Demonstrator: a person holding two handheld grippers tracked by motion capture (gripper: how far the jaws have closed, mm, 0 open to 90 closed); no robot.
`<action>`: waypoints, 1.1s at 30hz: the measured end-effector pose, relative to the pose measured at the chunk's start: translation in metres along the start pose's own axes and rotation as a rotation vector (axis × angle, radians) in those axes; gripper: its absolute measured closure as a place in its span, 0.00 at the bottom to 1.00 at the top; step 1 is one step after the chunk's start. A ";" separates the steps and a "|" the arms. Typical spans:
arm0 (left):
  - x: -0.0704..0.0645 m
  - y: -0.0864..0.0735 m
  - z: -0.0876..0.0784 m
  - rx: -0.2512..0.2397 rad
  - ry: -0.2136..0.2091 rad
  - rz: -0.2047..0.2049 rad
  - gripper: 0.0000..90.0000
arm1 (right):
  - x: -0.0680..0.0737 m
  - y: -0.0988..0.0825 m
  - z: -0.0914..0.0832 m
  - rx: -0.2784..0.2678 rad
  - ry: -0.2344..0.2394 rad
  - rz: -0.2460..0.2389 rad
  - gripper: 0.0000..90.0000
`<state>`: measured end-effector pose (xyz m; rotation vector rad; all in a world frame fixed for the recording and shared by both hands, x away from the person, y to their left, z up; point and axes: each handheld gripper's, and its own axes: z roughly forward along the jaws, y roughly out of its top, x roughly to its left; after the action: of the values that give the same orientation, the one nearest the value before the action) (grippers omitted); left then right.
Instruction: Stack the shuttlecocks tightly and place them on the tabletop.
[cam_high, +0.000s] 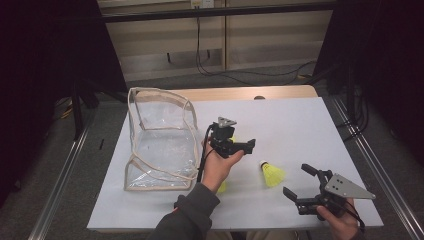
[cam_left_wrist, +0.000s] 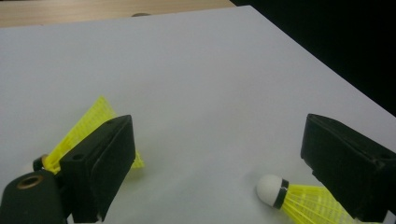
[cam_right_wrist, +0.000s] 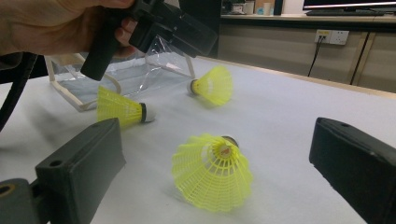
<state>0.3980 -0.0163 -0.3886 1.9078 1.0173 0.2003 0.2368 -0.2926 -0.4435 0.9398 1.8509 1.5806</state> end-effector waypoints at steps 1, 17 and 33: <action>0.000 -0.001 -0.001 0.002 -0.005 -0.002 0.11 | 0.000 0.000 0.000 0.000 0.000 0.000 0.03; -0.003 -0.016 -0.008 0.007 -0.050 0.010 0.09 | 0.000 0.000 0.000 0.001 0.002 -0.001 0.03; -0.011 -0.030 -0.018 0.018 -0.103 0.025 0.05 | 0.000 0.000 0.000 -0.002 0.001 -0.001 0.03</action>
<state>0.3652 -0.0059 -0.3998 1.9274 0.9299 0.1059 0.2367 -0.2922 -0.4431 0.9372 1.8503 1.5825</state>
